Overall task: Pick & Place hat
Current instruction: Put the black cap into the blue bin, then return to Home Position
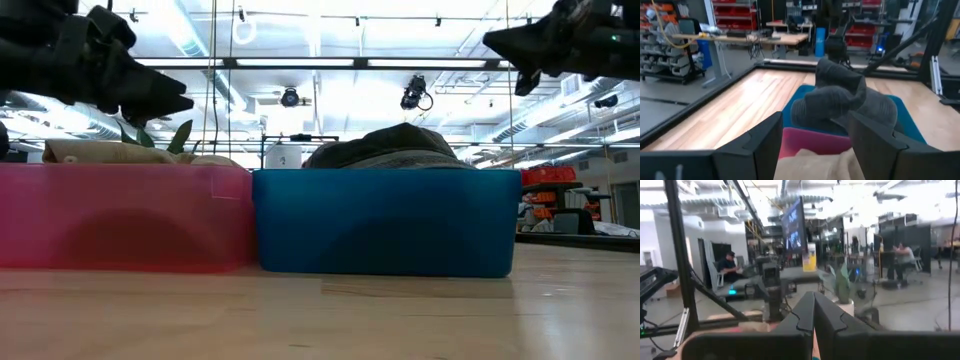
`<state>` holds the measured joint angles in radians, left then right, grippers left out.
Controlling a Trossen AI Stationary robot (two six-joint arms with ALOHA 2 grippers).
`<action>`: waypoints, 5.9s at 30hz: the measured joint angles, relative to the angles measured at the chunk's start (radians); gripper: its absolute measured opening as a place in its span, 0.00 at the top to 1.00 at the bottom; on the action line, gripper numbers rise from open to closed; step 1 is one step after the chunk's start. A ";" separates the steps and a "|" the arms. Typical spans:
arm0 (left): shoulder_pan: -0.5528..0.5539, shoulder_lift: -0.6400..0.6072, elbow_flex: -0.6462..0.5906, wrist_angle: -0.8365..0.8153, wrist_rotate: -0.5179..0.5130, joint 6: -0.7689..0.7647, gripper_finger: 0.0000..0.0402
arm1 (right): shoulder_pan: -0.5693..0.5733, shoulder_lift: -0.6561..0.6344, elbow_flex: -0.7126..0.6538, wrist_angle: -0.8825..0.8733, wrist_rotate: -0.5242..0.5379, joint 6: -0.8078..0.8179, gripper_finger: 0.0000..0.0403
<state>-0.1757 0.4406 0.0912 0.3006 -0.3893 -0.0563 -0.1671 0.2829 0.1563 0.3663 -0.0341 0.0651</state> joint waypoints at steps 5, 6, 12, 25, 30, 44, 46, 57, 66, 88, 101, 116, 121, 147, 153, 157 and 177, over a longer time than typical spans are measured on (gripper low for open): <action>0.000 -0.096 -0.016 -0.086 0.001 -0.014 0.44 | 0.002 0.105 0.096 -0.192 -0.068 -0.060 0.98; 0.000 -0.115 -0.016 -0.122 0.001 -0.022 0.44 | 0.008 0.127 0.109 -0.217 -0.089 -0.072 0.98; -0.001 -0.197 -0.017 -0.241 0.020 -0.060 0.44 | 0.060 0.235 0.141 -0.247 -0.105 -0.131 0.98; -0.002 -0.350 -0.017 -0.317 0.020 -0.040 0.44 | 0.195 0.463 0.304 -0.387 0.012 -0.179 0.98; -0.002 -0.357 -0.017 -0.329 0.024 -0.066 0.44 | 0.242 0.544 0.305 -0.373 0.080 -0.191 0.98; -0.002 -0.356 -0.017 -0.343 0.027 -0.064 0.44 | 0.290 0.897 0.308 -0.207 0.159 -0.264 0.98; -0.002 -0.356 -0.017 -0.344 0.027 -0.064 0.44 | 0.280 0.953 0.324 -0.211 0.166 -0.254 0.98; -0.002 -0.356 -0.017 -0.344 0.027 -0.064 0.44 | 0.237 1.191 0.466 -0.276 0.139 -0.229 0.98; -0.002 -0.356 -0.017 -0.351 0.027 -0.064 0.44 | 0.196 1.242 0.476 -0.364 0.093 -0.186 0.98; -0.002 -0.356 -0.016 -0.350 0.027 -0.064 0.44 | 0.215 1.172 0.594 -0.553 0.105 -0.211 0.98; -0.002 -0.356 -0.016 -0.350 0.027 -0.063 0.44 | 0.241 1.092 0.596 -0.375 0.037 -0.203 0.98; -0.002 -0.356 -0.016 -0.350 0.027 -0.064 0.44 | 0.294 1.372 0.599 -0.117 -0.058 -0.212 0.98; -0.002 -0.356 -0.016 -0.350 0.027 -0.064 0.44 | 0.281 1.405 0.603 -0.118 -0.072 -0.192 0.98; -0.002 -0.356 -0.016 -0.352 0.027 -0.063 0.44 | 0.289 0.739 0.487 -0.283 -0.039 -0.190 0.98; -0.002 -0.356 -0.016 -0.350 0.027 -0.063 0.44 | 0.290 0.448 0.312 -0.223 0.017 -0.139 0.98; -0.002 -0.356 -0.016 -0.351 0.027 -0.063 0.44 | 0.290 0.295 0.190 -0.167 0.030 -0.113 0.98; -0.002 -0.356 -0.016 -0.351 0.027 -0.063 0.44 | 0.290 -0.174 -0.088 -0.128 0.098 -0.127 0.98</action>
<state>-0.1780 0.0849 0.0753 -0.0505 -0.3618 -0.1196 0.1226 0.1088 0.0681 0.2385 0.0639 -0.0623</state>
